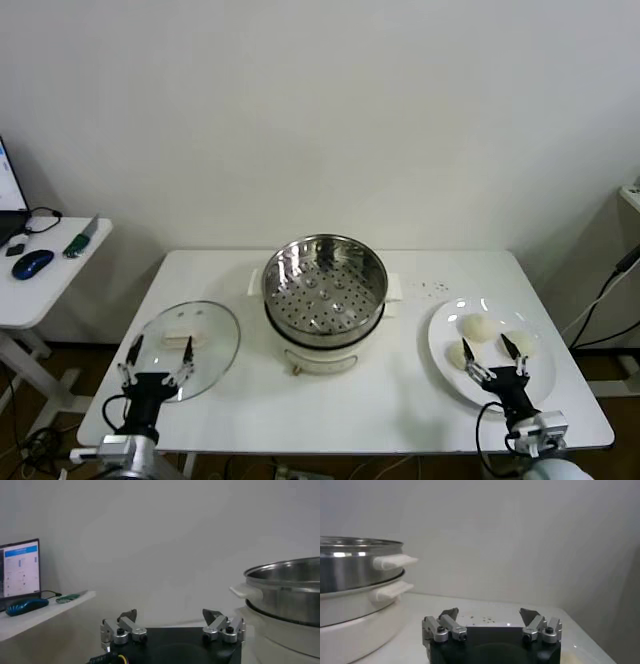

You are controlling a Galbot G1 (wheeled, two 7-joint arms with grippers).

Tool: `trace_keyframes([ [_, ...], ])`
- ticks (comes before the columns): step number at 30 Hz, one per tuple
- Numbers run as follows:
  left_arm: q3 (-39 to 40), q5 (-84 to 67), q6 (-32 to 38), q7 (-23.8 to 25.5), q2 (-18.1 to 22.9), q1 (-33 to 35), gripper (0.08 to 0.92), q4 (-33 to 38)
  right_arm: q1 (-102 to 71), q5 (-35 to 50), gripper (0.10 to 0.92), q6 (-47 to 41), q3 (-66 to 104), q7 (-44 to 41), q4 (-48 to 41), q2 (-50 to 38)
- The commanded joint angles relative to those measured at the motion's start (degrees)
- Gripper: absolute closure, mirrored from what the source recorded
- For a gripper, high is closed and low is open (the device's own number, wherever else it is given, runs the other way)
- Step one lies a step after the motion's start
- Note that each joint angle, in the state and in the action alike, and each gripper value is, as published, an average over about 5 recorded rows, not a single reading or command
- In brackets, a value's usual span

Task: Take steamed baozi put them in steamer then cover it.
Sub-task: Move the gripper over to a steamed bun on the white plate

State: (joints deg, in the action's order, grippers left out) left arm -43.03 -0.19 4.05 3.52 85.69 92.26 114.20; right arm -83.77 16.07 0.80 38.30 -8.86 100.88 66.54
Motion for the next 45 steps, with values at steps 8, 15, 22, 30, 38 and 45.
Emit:
trace_keyframes([
  [8, 0.62, 1.41, -0.17, -0.26, -0.62, -0.13, 0.177, 0.19, 15.46, -9.75, 0.203, -12.38, -5.11, -28.05, -10.26, -31.53],
  [15, 0.85, 1.56, -0.16, -0.24, -1.34, -0.41, 0.177, 0.22, 35.06, -21.51, 0.203, -4.53, -18.60, -49.17, -21.05, -41.56],
  [22, 1.00, 1.30, -0.41, -0.27, -2.15, -1.19, 0.177, -0.91, 61.98, -29.88, 0.203, -0.32, -45.74, -60.06, -28.89, -42.24],
  [30, 1.28, 1.53, -1.08, -0.15, -2.39, -1.63, 0.177, -1.56, 81.99, -28.65, 0.203, 0.06, -70.72, -62.91, -39.65, -36.75],
  [38, 0.87, 1.62, -1.21, 0.09, -2.62, -1.92, 0.177, -2.01, 87.19, -25.31, 0.203, -0.32, -80.32, -62.25, -48.73, -28.83],
  [45, 0.86, 1.79, -0.88, 0.88, -2.88, -2.20, 0.177, -2.60, 86.48, -26.77, 0.203, -0.03, -81.24, -61.14, -53.73, -22.28],
])
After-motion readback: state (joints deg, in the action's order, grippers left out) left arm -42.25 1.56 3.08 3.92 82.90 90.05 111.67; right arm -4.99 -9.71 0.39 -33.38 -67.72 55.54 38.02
